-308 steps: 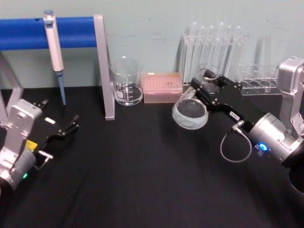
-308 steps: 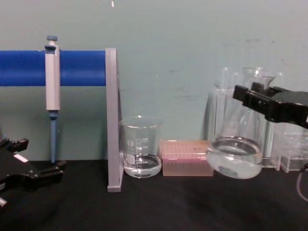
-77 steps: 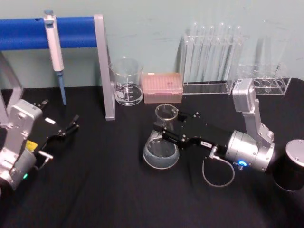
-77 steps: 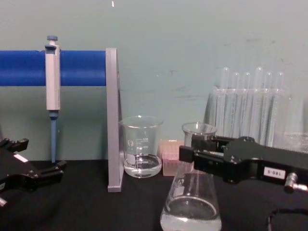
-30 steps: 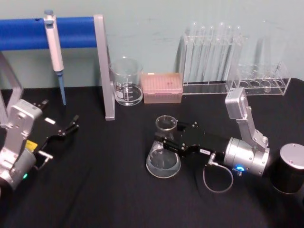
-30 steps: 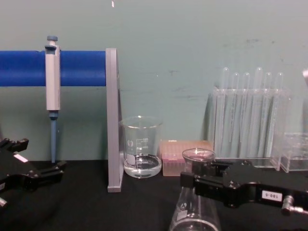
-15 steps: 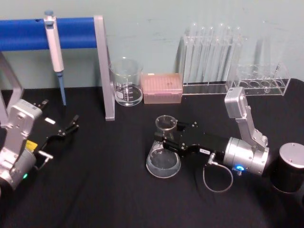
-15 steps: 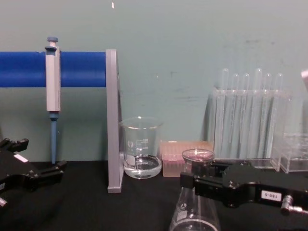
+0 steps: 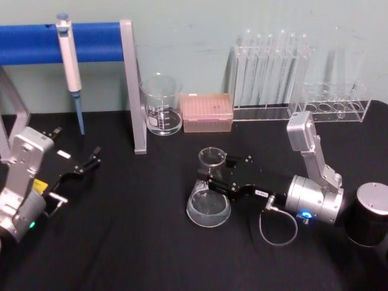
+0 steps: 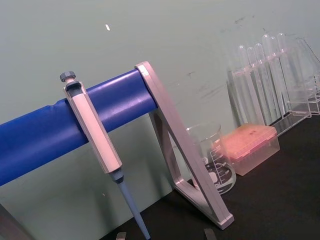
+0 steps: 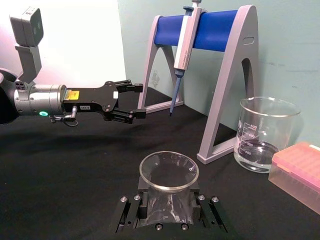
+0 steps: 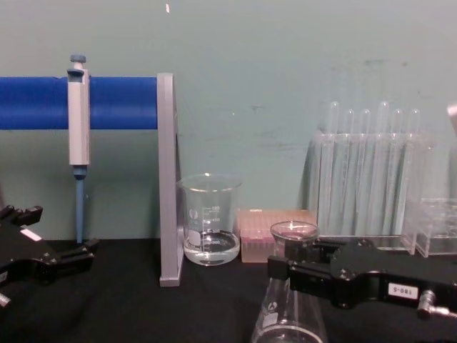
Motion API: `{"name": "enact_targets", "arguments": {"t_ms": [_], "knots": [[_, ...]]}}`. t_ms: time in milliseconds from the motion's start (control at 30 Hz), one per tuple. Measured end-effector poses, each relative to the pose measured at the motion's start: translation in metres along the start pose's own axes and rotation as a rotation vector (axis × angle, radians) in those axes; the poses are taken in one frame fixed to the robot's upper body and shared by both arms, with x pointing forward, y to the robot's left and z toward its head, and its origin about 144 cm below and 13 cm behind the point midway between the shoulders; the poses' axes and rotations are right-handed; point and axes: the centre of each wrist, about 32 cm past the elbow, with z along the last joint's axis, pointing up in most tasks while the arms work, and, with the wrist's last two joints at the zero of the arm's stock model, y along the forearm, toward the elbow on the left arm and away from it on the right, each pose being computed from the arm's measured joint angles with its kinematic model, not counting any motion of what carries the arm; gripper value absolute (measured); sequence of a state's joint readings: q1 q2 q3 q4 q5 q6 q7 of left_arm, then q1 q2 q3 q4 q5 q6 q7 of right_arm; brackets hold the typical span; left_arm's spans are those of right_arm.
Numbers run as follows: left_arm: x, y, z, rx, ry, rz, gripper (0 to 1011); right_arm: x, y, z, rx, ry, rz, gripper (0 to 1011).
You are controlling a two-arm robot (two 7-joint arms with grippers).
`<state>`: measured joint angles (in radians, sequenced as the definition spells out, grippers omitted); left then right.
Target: Grasp the erlenmeyer flask with one hand, shake it three times, then place it back.
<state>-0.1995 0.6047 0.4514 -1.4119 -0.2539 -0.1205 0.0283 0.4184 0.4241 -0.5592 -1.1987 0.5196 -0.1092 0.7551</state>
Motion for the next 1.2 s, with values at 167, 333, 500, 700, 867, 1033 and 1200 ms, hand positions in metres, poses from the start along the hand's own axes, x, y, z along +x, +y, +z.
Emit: {"name": "enact_targets", "arguments": {"t_ms": [167,333,500,700,867,1033,1200], "knots": [[0.0,0.0,0.0,0.0,0.0,0.0,1001,-0.0001,-0.0001,0.0,0.0,0.0,0.0,453],[0.0,0.0,0.0,0.0,0.0,0.0,1001,-0.0002,-0.0002,-0.0001,-0.001,0.0,-0.001,457],[0.0,0.0,0.0,0.0,0.0,0.0,1001,-0.0003,-0.0007,-0.0014,-0.012,0.002,-0.002,589],[0.0,0.0,0.0,0.0,0.0,0.0,1001,-0.0004,-0.0005,-0.0011,-0.01,0.002,-0.002,764],[0.0,0.0,0.0,0.0,0.0,0.0,1001,-0.0003,-0.0003,-0.0008,-0.007,0.001,-0.002,919],[0.0,0.0,0.0,0.0,0.0,0.0,1001,-0.0002,-0.0003,-0.0006,-0.005,0.001,-0.002,1000],[0.0,0.0,0.0,0.0,0.0,0.0,1001,-0.0003,-0.0002,-0.0004,-0.004,0.0,-0.001,1000]]}}
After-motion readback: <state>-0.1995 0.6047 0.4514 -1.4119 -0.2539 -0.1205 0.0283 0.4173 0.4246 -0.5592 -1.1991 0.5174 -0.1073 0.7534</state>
